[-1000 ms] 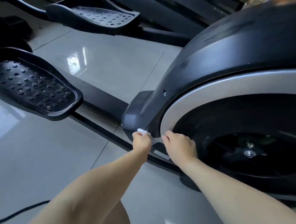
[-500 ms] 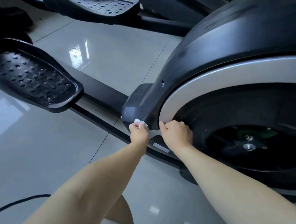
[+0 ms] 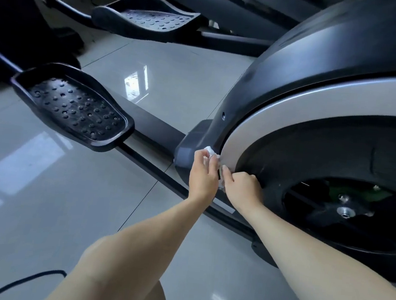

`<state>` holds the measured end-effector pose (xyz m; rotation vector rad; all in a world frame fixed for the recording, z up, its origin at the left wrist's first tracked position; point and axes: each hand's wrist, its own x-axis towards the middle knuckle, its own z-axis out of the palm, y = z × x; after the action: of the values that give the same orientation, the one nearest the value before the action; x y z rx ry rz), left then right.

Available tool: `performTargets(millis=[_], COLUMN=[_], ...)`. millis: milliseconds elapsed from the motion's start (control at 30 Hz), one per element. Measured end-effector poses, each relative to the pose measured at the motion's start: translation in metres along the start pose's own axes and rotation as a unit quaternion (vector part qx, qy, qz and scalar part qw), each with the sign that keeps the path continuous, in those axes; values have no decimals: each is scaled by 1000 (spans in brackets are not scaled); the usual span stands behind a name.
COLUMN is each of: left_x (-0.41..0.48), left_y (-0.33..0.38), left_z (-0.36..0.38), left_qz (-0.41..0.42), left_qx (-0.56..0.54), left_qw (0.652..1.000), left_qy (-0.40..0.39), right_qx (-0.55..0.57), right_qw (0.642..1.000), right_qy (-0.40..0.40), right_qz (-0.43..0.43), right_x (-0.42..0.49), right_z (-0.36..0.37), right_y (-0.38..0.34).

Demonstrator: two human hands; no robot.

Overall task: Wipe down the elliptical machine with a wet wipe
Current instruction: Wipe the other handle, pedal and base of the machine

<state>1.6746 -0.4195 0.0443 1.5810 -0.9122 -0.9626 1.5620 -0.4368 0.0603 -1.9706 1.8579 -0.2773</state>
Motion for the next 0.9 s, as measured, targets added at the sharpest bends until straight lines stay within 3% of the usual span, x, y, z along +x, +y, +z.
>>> performTargets(millis=[67,200,300,400,533,767,900], left_x=[8,33,43,33,6,-11,-6], left_y=[-9,-41,-60,-41,-9,20,13], left_z=[-1,-3,0,-2,6,6,-3], left_qz=[-47,-232,-274,-236,-189,-56,-77], left_qx=[-11,-85,-124,-97,-40,-17,16], left_qw=[999,967,949,960,978,997,996], left_qy=[21,60,93,119,84,56,37], right_qx=[-33,-66,-72,-66,31,100,90], right_qw=[999,997,997,997,998,993,995], right_qy=[16,30,35,19,-54,56,36], right_qz=[8,14,14,23,31,-40,-28], right_x=[1,4,8,11,11,-4,-6], right_z=[5,12,18,24,22,-18,-24], right_y=[-3,-1,1,3,8,-1,-1])
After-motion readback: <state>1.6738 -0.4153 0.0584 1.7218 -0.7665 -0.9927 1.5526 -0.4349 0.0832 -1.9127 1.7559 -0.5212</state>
